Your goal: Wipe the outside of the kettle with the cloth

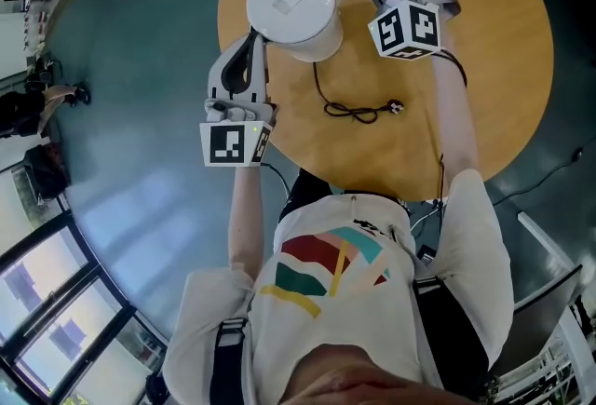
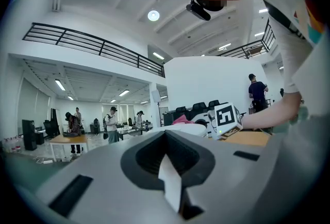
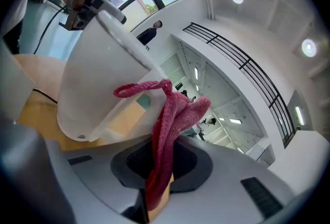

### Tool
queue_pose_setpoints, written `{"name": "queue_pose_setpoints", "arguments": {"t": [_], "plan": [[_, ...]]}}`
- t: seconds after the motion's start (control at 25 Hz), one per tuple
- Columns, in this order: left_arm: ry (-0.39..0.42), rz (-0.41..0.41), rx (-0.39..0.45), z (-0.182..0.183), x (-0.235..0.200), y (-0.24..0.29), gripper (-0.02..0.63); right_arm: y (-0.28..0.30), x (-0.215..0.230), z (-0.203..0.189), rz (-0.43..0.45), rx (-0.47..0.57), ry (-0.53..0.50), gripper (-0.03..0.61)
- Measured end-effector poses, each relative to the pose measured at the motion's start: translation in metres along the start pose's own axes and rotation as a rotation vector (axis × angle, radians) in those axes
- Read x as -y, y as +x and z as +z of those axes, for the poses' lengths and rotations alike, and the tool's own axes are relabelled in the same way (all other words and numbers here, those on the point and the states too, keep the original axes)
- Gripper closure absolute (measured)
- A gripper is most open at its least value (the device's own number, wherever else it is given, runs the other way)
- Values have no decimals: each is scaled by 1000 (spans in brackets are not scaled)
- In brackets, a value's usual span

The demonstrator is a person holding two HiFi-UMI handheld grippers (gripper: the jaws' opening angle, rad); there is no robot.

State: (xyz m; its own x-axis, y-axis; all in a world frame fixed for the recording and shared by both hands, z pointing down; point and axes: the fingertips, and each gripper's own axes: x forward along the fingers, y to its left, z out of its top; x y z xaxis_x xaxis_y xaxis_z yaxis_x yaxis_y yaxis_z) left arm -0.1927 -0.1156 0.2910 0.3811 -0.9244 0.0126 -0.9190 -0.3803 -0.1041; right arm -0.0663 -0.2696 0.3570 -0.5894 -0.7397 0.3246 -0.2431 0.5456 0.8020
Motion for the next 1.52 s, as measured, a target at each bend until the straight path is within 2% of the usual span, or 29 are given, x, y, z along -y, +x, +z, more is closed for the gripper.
{"name": "queue_pose_setpoints", "arguments": {"t": [0.4, 0.6, 0.92, 1.0, 1.12, 1.24, 1.4, 1.52], "plan": [[1, 1, 3, 3, -6, 1, 571, 39, -74, -50, 128, -61, 181, 540], [1, -6, -3, 7, -8, 6, 571, 52, -111, -46, 206, -49, 206, 540], [0, -9, -2, 4, -11, 5, 571, 53, -145, -33, 255, -36, 223, 540], [9, 13, 2, 3, -13, 6, 571, 53, -141, -40, 229, -62, 276, 540], [-4, 92, 43, 12, -22, -3, 571, 41, -122, -56, 124, -123, 429, 540], [-33, 125, 69, 23, -28, -15, 571, 19, -102, -61, 43, -140, 541, 540], [-52, 140, 106, 44, -27, -35, 571, -28, -66, -34, -24, -91, 590, 540], [-79, 129, 160, 51, -20, -46, 571, -64, -41, -3, -93, -1, 700, 540]]}}
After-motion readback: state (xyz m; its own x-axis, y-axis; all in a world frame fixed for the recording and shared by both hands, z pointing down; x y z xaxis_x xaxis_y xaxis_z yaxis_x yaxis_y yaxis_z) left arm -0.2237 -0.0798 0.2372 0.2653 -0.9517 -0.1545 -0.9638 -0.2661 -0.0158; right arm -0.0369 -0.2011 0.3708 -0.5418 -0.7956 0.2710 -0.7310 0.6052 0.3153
